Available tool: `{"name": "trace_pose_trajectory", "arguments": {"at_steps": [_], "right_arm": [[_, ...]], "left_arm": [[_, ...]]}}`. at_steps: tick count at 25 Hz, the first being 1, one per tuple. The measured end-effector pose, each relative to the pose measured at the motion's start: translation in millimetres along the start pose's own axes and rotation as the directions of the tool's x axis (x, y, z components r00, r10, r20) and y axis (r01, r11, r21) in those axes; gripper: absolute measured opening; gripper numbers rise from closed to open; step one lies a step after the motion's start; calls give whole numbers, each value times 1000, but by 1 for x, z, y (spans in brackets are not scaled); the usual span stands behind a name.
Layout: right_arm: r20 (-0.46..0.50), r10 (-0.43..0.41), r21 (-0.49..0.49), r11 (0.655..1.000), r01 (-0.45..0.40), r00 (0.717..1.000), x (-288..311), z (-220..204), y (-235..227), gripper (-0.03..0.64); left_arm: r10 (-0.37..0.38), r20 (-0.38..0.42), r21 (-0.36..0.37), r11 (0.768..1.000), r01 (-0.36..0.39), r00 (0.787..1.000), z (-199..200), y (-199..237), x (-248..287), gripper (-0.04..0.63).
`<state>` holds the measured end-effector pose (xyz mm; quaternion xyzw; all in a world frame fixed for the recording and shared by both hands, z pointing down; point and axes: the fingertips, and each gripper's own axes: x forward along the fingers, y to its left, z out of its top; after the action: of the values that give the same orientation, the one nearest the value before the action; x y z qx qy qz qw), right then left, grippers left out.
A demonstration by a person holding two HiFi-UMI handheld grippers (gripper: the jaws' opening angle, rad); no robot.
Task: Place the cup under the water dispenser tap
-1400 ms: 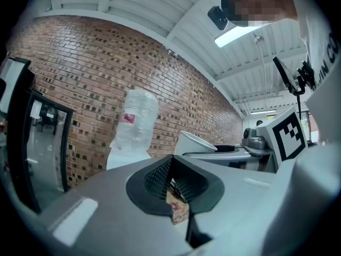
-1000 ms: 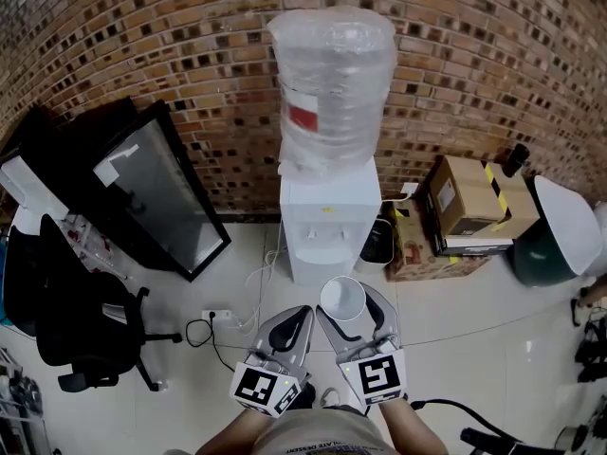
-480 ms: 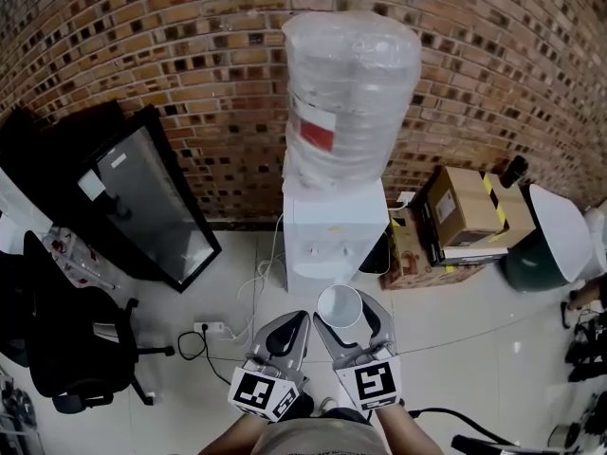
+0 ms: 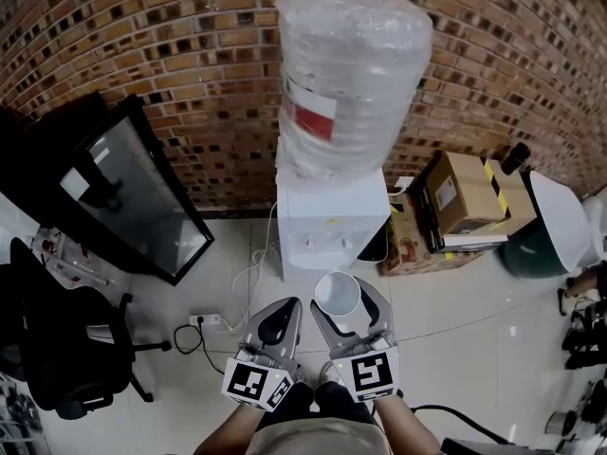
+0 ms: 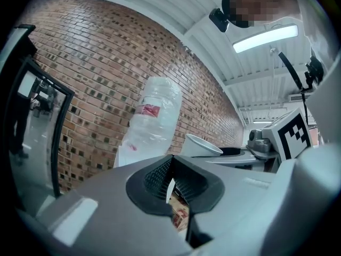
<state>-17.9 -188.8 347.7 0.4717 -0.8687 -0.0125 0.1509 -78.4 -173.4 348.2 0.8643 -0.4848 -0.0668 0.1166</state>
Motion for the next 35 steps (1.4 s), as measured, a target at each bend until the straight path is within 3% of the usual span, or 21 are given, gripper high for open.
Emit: {"name": "trace_pose_trajectory", "arguments": {"at_steps": [18,35], "right_arm": [[-13,54,19,998,-54,998,44,-69,-45,324],[-30,75,12,997,-75,997,108,-192,-36,324]], "left_arm": [[55,-49,-17,998,-56,997,-54,6,56,-10],[80,-37,-8,997,-80,996,-169,56,85,-9]]}}
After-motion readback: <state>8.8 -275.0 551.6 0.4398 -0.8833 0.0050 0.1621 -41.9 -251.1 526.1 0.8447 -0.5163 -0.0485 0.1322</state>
